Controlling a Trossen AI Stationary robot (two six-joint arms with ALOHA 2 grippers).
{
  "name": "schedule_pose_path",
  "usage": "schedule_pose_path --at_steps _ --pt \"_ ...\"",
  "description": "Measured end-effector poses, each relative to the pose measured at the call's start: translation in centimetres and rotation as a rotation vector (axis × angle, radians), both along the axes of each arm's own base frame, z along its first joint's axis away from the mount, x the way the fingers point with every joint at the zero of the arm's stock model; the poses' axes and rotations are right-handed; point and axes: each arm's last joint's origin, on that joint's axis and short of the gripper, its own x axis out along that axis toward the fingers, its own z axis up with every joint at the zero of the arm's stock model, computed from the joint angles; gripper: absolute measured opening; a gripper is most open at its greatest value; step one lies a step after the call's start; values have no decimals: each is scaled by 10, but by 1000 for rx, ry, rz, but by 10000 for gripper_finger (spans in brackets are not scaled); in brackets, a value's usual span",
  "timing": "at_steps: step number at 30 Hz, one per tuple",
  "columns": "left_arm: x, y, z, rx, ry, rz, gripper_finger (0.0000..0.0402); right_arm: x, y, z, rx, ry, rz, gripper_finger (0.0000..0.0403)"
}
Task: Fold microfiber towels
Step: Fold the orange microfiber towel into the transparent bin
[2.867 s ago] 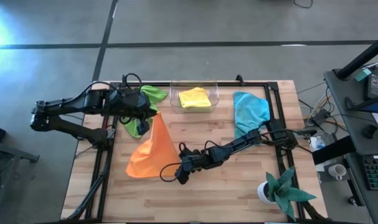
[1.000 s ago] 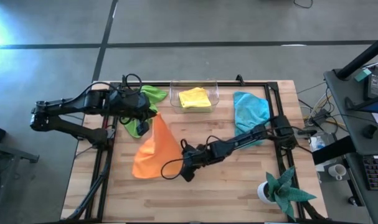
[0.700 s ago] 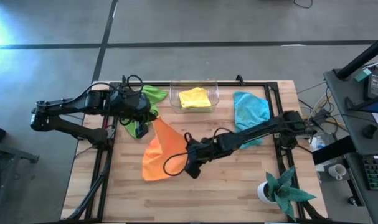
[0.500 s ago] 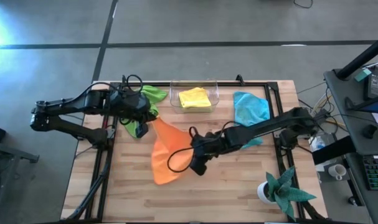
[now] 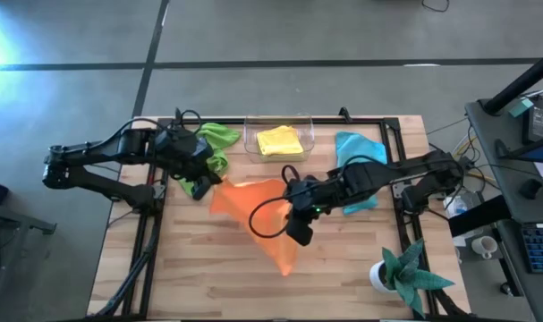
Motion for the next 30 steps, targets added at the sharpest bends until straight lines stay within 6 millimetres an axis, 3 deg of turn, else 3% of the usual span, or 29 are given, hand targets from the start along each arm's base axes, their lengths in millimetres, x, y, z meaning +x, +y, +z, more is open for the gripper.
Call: schedule_pose_path --at_steps 6,12,30 --pt "-2 -5 -4 -150 46 -65 0 -8 5 26 20 -34 52 8" --pt "-1 -9 -3 -278 54 -106 0 -14 16 38 53 -47 117 8" --pt "-1 -43 3 -556 124 -177 0 -30 61 26 186 38 333 8"
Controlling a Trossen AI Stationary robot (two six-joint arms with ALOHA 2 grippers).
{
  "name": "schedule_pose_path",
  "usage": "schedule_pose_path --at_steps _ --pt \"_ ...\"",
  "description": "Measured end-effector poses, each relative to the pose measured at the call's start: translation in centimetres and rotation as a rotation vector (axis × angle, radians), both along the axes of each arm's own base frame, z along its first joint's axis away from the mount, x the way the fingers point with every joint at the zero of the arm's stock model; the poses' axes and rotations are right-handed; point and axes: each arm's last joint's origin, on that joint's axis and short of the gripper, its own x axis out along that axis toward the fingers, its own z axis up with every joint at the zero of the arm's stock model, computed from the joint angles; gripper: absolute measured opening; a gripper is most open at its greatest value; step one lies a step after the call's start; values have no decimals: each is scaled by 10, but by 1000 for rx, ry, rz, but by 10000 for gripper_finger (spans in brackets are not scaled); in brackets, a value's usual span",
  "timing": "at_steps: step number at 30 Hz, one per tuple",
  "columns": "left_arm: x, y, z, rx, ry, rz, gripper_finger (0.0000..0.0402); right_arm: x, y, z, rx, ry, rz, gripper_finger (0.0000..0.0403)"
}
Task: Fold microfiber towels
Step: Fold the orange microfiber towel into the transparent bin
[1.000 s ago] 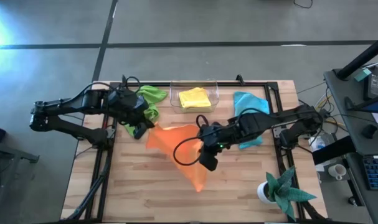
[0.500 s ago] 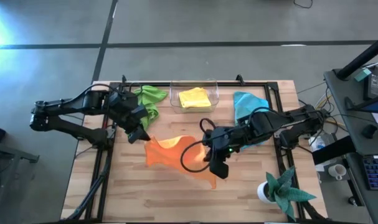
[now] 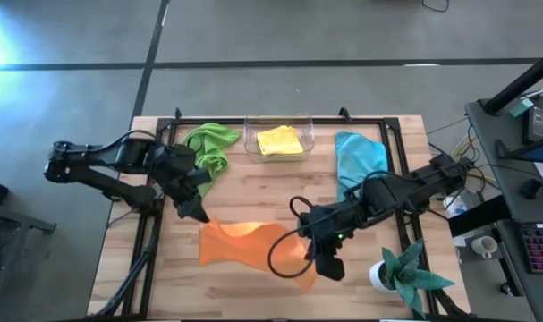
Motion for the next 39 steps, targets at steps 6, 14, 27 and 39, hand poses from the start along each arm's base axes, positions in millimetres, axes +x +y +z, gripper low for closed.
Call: schedule_pose_path --at_steps 6,14,27,39 --pt "3 -14 7 -60 -55 -36 0 -5 4 -2 -2 32 21 8" --pt "10 -11 -20 107 -43 64 0 -4 -15 -28 -168 207 -85 8" --pt "15 11 -86 717 53 400 0 5 -50 -92 -470 301 -259 8" --pt "15 27 -132 897 116 608 0 12 -78 -148 -550 294 -397 8"
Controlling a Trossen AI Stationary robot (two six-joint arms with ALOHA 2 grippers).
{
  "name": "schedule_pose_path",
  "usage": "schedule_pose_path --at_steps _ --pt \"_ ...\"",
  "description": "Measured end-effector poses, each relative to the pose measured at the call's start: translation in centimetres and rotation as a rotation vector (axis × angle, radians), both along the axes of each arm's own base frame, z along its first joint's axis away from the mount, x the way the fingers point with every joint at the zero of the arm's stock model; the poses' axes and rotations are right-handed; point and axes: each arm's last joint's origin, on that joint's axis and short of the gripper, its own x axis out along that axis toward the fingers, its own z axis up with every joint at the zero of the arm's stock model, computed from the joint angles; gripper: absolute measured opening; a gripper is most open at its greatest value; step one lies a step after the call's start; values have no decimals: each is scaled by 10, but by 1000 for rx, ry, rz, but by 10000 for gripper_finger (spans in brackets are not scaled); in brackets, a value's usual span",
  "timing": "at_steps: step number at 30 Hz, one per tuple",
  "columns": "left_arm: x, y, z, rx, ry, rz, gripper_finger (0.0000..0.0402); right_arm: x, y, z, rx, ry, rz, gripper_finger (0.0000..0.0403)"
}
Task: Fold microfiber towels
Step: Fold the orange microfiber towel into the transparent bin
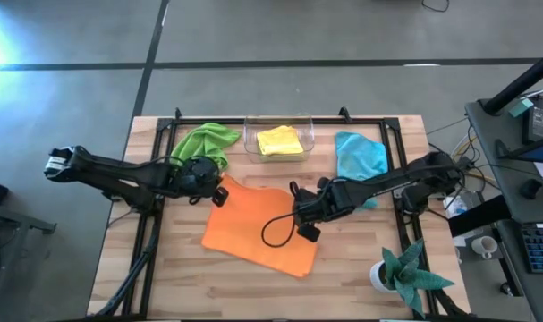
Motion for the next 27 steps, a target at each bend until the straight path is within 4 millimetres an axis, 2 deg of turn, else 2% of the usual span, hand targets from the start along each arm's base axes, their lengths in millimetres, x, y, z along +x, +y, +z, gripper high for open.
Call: schedule_pose_path --at_steps 6,10,19,27 --pt "1 3 -20 62 21 42 0 0 -9 -13 -44 3 22 8" --pt "0 4 -32 109 105 -11 0 2 -7 -17 -36 -15 39 8" --pt "-6 3 -41 129 194 -127 0 4 15 -9 6 -66 131 8" --pt "-8 -4 -41 -1 216 -357 0 -1 32 -7 121 -56 163 8"
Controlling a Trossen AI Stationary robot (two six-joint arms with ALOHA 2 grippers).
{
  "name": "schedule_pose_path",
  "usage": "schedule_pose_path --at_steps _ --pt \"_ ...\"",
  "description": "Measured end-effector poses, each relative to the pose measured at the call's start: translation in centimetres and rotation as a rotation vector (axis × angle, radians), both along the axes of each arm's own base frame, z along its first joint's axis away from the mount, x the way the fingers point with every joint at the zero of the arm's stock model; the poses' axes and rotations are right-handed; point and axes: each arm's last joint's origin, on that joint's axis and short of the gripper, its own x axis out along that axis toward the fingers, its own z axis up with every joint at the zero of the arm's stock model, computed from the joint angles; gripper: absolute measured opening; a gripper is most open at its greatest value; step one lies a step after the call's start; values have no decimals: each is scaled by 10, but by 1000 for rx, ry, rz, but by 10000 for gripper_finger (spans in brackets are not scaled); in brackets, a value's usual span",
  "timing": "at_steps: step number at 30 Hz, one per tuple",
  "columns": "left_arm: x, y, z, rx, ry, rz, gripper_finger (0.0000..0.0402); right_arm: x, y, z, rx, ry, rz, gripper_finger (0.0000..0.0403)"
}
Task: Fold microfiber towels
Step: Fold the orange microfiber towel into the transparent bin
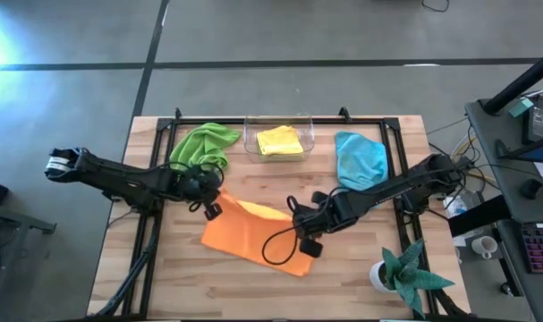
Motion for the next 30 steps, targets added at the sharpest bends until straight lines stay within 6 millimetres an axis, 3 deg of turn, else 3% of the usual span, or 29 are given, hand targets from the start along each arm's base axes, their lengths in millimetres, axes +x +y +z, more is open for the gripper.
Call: schedule_pose_path --at_steps 10,21,30 --pt "-9 -1 -3 -53 80 -62 0 -7 -2 -2 58 82 -149 8" --pt "-9 -4 -2 -141 85 -105 0 4 12 5 326 17 -172 8" --pt "-10 -5 -5 -172 103 -119 0 14 28 -29 289 86 -158 8"
